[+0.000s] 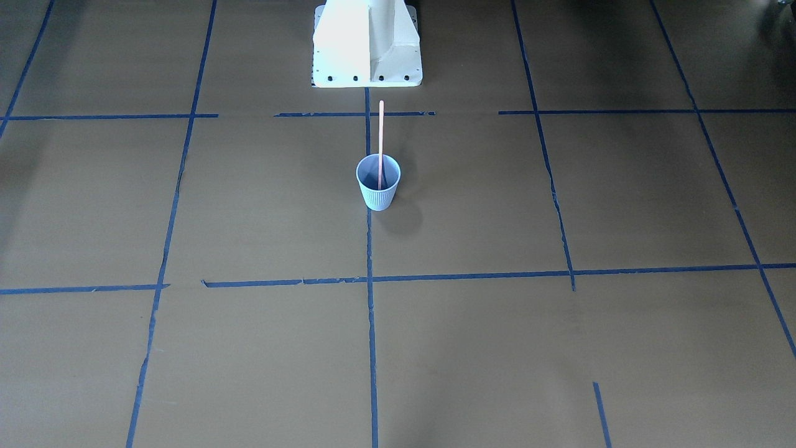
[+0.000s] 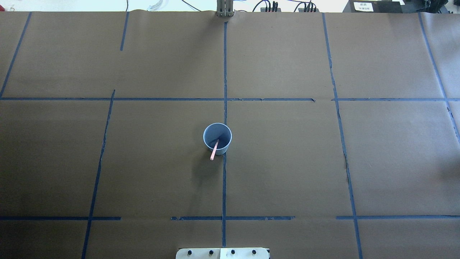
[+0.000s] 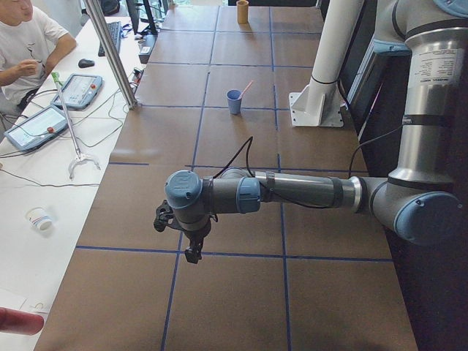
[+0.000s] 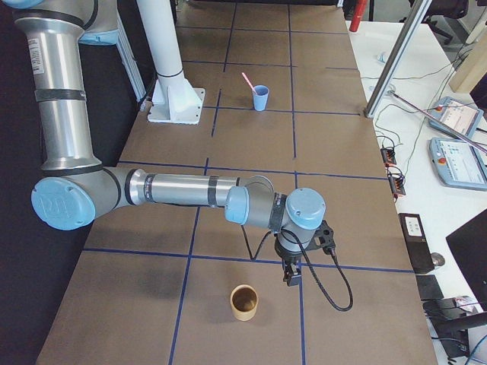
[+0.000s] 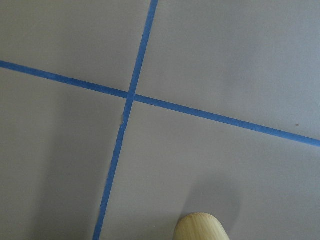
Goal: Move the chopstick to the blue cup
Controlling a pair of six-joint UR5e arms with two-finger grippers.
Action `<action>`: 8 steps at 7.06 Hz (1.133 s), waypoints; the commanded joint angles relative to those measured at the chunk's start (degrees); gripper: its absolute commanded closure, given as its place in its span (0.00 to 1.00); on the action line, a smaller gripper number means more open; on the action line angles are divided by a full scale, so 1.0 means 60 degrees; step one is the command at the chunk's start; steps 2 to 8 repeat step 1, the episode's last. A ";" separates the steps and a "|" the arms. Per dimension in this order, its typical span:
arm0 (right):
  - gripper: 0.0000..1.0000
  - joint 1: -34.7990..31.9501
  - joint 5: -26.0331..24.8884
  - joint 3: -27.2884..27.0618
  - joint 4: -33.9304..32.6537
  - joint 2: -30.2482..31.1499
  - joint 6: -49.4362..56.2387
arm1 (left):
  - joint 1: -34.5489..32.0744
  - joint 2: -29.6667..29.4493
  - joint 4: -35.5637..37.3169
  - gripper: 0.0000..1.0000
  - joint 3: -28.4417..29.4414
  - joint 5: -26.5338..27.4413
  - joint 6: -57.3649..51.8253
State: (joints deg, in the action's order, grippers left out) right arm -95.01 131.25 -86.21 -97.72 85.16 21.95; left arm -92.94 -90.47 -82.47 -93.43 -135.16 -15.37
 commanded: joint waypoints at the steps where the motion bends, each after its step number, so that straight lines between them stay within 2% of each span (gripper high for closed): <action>1: 0.00 0.0001 0.0068 -0.0002 -0.0002 0.0117 0.0003 | -0.0037 0.0049 -0.0009 0.00 -0.0073 0.0027 0.0012; 8: 0.00 0.0001 0.0068 -0.0002 -0.0002 0.0117 0.0003 | -0.0037 0.0049 -0.0009 0.00 -0.0073 0.0027 0.0012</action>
